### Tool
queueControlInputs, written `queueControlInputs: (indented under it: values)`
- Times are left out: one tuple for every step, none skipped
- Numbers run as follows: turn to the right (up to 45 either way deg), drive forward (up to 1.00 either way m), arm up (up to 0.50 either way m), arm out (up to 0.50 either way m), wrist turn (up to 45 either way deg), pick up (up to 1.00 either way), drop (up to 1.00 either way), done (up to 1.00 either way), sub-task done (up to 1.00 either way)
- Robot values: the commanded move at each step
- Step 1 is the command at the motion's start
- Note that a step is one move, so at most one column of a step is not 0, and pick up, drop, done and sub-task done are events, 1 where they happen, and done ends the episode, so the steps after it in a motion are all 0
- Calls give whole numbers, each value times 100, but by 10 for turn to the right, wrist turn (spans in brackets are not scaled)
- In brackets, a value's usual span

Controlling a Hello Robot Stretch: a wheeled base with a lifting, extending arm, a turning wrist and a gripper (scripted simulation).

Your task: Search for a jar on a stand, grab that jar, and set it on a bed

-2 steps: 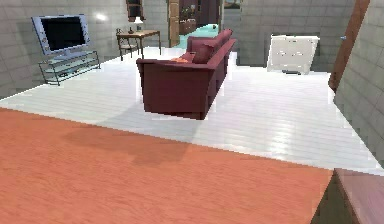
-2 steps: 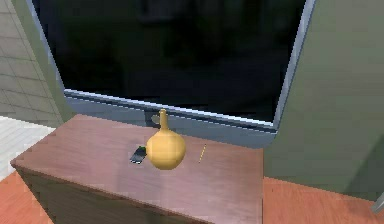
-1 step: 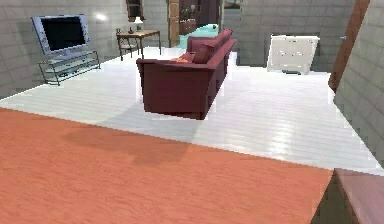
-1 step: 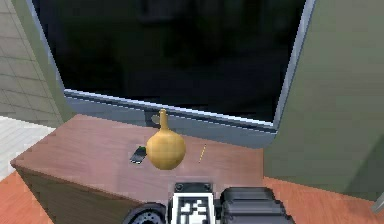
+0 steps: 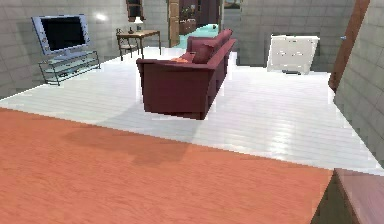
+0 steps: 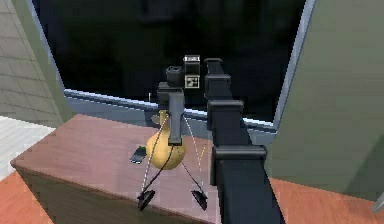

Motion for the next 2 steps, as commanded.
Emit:
queueControlInputs:
  values:
    - [0,0,0,0,450,0,0,0,0]
    - [0,0,0,0,450,0,0,0,0]
